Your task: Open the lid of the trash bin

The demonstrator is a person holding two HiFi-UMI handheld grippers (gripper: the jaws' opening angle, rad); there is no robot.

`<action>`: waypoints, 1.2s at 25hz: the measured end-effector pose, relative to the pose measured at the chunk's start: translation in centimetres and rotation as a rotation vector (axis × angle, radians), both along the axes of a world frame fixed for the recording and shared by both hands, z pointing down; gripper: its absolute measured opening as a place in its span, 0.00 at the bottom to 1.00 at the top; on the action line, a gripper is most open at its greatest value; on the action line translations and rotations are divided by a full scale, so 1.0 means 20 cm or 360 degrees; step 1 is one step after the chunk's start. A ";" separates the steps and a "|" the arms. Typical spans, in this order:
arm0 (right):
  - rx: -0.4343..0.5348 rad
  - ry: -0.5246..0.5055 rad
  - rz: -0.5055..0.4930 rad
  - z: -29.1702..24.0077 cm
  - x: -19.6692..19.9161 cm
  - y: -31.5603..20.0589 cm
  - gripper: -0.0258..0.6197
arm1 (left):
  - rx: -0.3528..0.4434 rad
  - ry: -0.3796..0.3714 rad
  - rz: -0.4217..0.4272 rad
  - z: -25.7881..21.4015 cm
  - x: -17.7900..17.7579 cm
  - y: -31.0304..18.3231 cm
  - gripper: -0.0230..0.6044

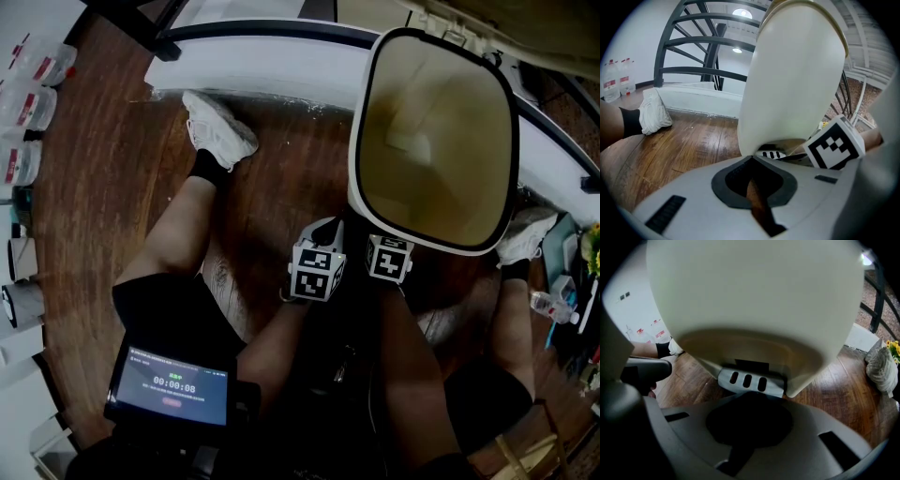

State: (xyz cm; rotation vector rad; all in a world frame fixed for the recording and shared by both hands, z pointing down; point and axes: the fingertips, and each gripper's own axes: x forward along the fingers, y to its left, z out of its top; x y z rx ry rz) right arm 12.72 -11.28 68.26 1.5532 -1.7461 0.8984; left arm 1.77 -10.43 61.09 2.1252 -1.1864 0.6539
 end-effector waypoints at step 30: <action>0.0027 0.0072 -0.0005 0.00 0.00 0.00 0.05 | -0.0008 0.0013 -0.0011 0.01 -0.01 0.01 0.03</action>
